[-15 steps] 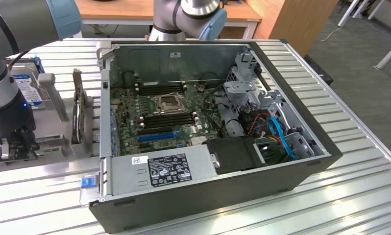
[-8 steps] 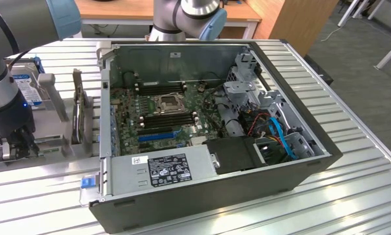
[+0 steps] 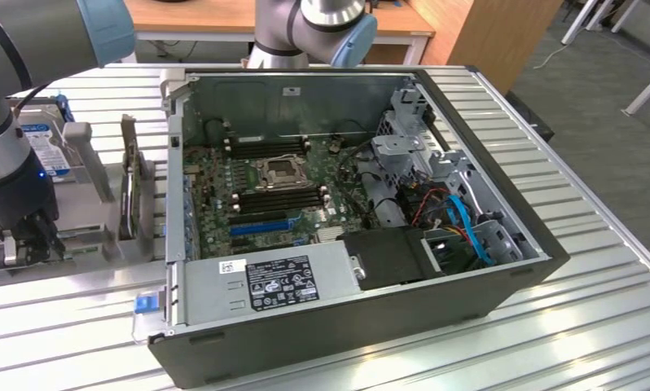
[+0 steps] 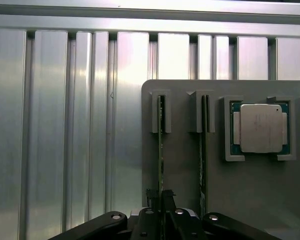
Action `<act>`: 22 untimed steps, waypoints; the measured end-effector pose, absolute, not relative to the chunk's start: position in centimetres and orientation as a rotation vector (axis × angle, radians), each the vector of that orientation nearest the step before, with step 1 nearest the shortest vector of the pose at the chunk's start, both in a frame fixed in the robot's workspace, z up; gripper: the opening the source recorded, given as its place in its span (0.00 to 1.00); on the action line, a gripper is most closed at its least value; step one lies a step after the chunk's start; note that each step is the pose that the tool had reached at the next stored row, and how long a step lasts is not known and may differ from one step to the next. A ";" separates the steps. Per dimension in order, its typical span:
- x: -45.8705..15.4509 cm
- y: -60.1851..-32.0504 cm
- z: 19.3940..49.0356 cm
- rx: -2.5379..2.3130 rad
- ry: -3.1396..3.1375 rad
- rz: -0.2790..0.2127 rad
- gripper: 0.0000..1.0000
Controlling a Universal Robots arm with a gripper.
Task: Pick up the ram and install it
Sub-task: 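Pick up the ram and move it above insertion slot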
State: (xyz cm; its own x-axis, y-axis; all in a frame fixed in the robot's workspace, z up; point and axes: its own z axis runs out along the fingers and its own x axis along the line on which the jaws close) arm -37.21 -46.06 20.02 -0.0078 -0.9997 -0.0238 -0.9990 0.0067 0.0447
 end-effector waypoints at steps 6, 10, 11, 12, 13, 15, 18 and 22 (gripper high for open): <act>-37.2 -46.1 20.0 2.206 -2.214 -0.076 0.15; -37.2 -46.1 20.0 2.214 -2.206 -0.076 0.15; -37.2 -46.1 20.0 2.216 -2.205 -0.076 0.15; -37.2 -46.1 20.0 2.216 -2.204 -0.076 0.15; -37.2 -46.1 20.0 2.216 -2.204 -0.076 0.15; -37.2 -46.1 20.0 2.216 -2.204 -0.076 0.15; -37.2 -46.1 20.0 2.216 -2.204 -0.076 0.15; -37.2 -46.1 20.0 2.216 -2.204 -0.076 0.15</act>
